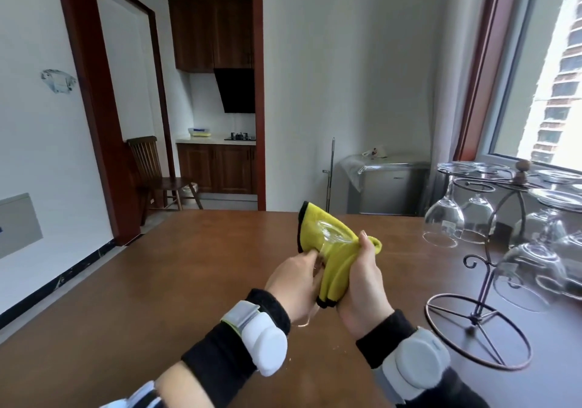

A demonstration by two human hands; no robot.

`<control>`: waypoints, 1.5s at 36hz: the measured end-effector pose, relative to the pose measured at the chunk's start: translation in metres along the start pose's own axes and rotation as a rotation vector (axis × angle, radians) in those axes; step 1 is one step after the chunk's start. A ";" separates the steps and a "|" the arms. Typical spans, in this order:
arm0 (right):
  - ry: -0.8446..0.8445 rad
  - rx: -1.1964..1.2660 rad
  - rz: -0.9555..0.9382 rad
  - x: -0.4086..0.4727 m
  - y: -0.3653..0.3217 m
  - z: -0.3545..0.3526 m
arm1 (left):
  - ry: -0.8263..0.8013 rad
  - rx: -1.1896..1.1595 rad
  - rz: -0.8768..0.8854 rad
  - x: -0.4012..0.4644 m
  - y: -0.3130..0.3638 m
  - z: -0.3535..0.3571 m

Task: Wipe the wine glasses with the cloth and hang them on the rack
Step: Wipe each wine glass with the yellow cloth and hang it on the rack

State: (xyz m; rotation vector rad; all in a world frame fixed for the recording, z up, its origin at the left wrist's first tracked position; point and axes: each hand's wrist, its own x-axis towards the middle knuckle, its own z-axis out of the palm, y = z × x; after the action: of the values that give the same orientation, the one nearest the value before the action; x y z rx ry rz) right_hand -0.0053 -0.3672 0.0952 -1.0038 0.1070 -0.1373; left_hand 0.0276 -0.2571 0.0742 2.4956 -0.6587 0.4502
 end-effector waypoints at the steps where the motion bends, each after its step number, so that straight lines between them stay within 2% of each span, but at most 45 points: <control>1: -0.019 -0.019 -0.008 0.000 0.002 0.000 | 0.001 -0.035 -0.010 0.000 0.002 -0.001; 5: -0.097 -0.183 -0.094 -0.003 0.002 -0.008 | -0.002 -0.271 -0.056 0.008 0.011 0.002; 9: -0.202 -0.299 -0.229 -0.003 0.002 -0.013 | 0.063 -0.379 -0.066 0.016 0.012 0.005; 14: -0.107 -0.350 -0.294 -0.001 -0.006 -0.042 | 0.161 -0.458 -0.062 0.033 0.030 0.006; 17: 0.033 -0.316 -0.253 -0.002 -0.014 -0.061 | 0.179 -0.514 -0.002 0.044 0.046 0.002; 20: 0.148 -0.268 -0.120 -0.004 -0.022 -0.078 | 0.139 -0.595 0.053 0.057 0.068 0.001; 24: 0.215 -0.187 0.007 -0.011 -0.030 -0.094 | 0.078 -0.699 0.114 0.071 0.097 0.012; 34: 0.354 -0.051 0.133 -0.013 -0.044 -0.134 | -0.065 -0.675 0.183 0.094 0.146 0.062; 48: 0.348 0.063 0.191 -0.001 -0.051 -0.169 | -0.075 -0.661 0.216 0.124 0.175 0.095; 54: 0.405 0.029 0.261 0.006 -0.039 -0.182 | -0.058 -0.685 0.232 0.135 0.180 0.098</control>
State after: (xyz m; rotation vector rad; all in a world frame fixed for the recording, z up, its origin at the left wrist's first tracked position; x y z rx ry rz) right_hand -0.0294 -0.5400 0.0313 -0.9141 0.6015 -0.1016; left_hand 0.0611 -0.4953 0.1241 1.7977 -0.9439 0.1845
